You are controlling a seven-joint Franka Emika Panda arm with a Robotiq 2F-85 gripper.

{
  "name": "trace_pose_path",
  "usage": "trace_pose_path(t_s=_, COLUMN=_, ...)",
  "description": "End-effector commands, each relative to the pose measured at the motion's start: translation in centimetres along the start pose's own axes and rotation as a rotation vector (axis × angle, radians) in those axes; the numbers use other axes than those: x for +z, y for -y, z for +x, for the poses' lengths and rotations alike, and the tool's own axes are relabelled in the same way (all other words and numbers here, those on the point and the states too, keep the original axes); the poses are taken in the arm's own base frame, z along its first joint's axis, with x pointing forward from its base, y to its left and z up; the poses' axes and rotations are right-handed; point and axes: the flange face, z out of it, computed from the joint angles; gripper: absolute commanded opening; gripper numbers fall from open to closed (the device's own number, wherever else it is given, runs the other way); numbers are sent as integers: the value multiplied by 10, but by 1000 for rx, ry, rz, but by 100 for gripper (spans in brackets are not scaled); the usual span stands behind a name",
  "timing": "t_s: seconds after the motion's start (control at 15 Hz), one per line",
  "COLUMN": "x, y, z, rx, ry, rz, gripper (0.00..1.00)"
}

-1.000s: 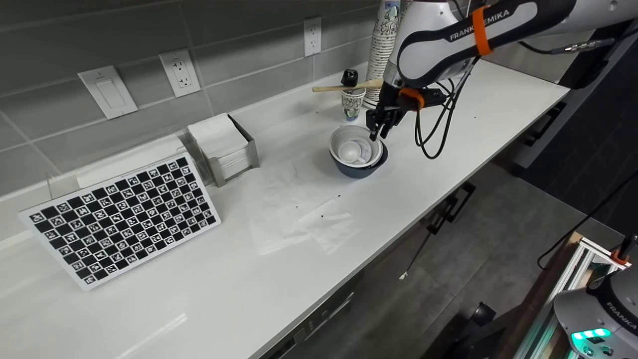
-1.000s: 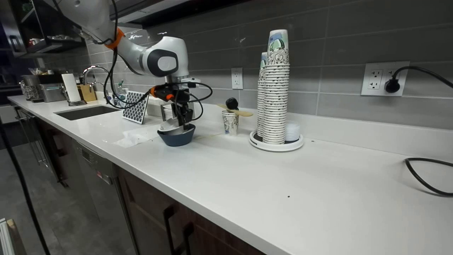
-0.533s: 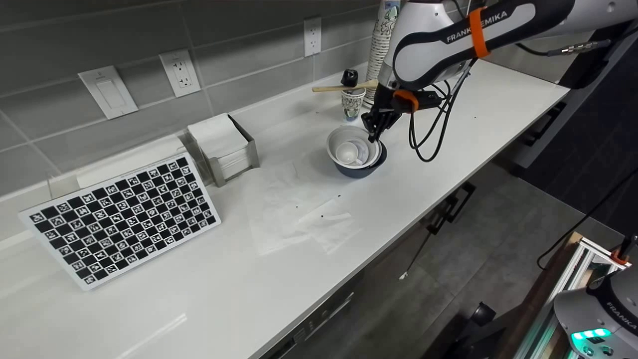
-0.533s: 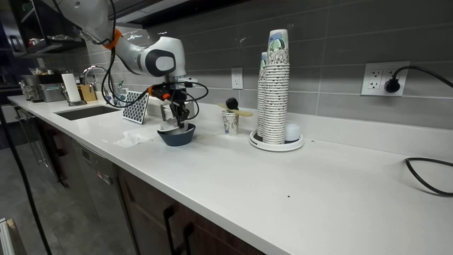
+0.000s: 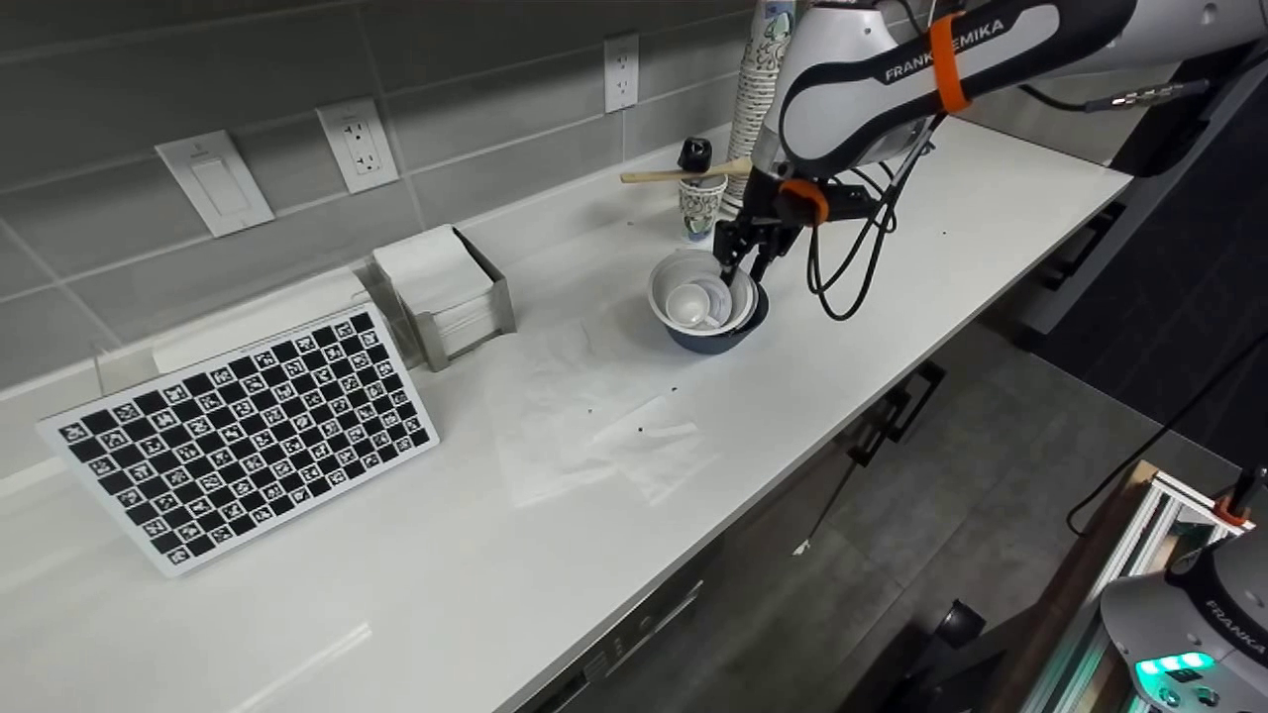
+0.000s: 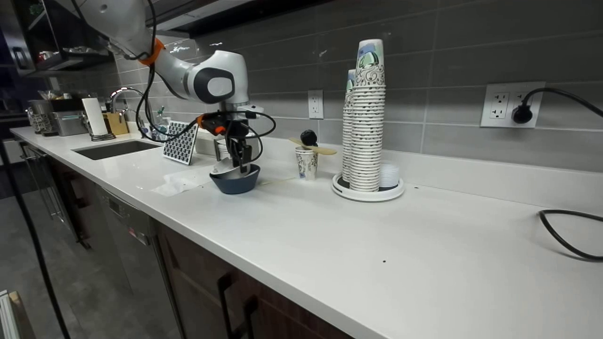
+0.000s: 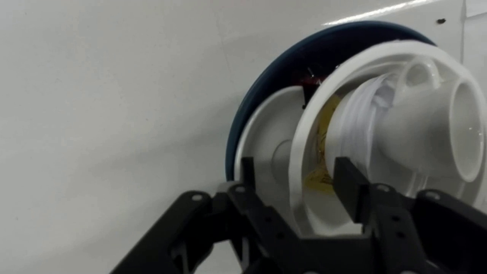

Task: Remove the white bowl out of the blue bowl

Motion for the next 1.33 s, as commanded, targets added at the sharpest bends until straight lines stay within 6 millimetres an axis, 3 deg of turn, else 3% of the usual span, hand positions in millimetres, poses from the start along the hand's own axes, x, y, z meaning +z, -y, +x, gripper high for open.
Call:
trace_pose_path(t_s=0.0, x=8, y=3, z=5, rx=39, ry=40, rz=62, gripper=66)
trace_pose_path(t_s=0.07, x=10, y=2, z=4, rx=47, ry=48, rz=78, gripper=62)
trace_pose_path(t_s=0.13, x=14, y=3, z=5, rx=57, ry=60, rz=99, gripper=50)
trace_pose_path(t_s=0.6, x=25, y=5, z=7, rx=97, ry=90, rz=178, gripper=1)
trace_pose_path(t_s=1.0, x=-6, y=5, z=14, rx=109, ry=52, rz=199, gripper=2)
trace_pose_path(t_s=1.27, x=-16, y=-12, z=22, rx=146, ry=91, rz=205, gripper=2)
